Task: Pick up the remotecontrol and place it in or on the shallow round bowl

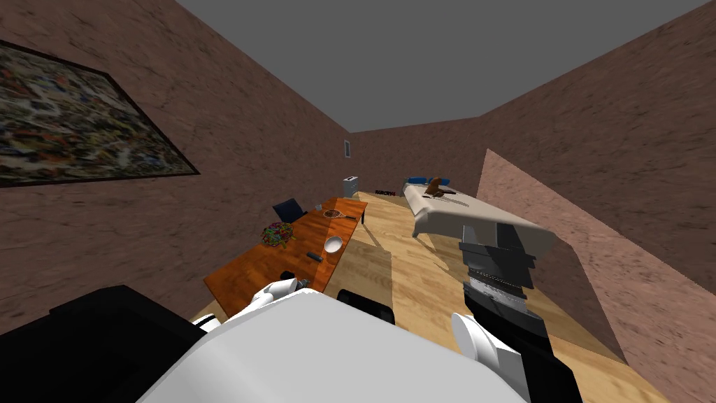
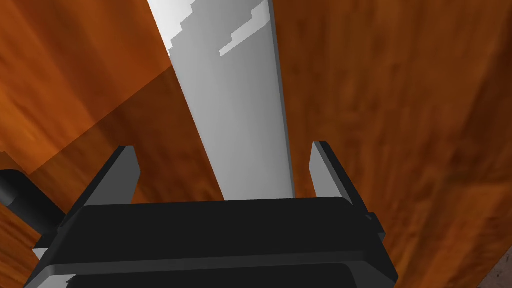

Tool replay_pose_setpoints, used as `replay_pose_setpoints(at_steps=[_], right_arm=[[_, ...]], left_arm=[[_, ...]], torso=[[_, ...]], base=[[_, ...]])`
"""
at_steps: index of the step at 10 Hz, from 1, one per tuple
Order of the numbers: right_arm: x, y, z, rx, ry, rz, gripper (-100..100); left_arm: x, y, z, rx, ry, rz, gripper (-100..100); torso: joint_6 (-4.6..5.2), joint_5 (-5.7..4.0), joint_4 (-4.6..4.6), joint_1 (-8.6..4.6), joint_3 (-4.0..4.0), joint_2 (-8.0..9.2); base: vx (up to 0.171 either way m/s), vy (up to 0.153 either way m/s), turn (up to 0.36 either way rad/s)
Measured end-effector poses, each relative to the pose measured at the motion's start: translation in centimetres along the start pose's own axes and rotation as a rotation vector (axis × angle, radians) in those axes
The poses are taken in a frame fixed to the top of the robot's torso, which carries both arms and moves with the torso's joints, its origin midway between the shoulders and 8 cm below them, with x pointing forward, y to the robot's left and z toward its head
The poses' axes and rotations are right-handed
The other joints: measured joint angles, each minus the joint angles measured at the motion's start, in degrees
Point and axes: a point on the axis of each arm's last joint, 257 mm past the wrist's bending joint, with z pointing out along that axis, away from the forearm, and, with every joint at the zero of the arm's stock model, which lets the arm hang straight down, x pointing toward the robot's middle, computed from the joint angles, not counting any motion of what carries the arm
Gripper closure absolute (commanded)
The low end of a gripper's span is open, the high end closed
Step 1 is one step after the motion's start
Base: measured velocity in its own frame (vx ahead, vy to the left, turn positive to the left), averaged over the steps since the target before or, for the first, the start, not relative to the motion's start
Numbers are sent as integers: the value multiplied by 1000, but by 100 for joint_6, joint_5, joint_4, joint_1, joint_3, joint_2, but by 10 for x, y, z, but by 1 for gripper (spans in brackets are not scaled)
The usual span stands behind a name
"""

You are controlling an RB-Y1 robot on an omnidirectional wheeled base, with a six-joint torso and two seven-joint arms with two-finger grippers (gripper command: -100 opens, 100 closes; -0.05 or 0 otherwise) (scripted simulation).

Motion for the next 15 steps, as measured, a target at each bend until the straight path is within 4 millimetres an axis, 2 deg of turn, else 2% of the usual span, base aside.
replay_pose_setpoints(at_steps=[3,5,6,7,12,13,15], right_arm=[[0,0,0,0,0,0,0],[0,0,0,0,0,0,0],[0,0,0,0,0,0,0],[0,0,0,0,0,0,0],[0,0,0,0,0,0,0],[0,0,0,0,0,0,0],[0,0,0,0,0,0,0]], left_arm=[[9,33,2,-86,58,-31,-100],[16,48,1,-127,91,-56,-100],[16,49,1,-130,93,-56,0],[16,49,1,-130,93,-56,-100],[54,49,19,-131,94,-70,-100],[54,49,20,-130,93,-71,100],[54,50,19,-133,93,-75,100]], torso=[[-2,0,-1,3,-3,-6],[-2,-1,-1,-3,-1,-2],[-3,-2,0,-7,2,3],[-3,-2,1,-11,4,7],[-4,3,2,12,5,9],[-4,0,2,0,5,9],[5,0,4,-9,5,7]], base=[[40,32,-131],[18,17,-43],[0,0,0],[5,53,-31],[0,71,-29],[-1,6,5],[0,1,5]])
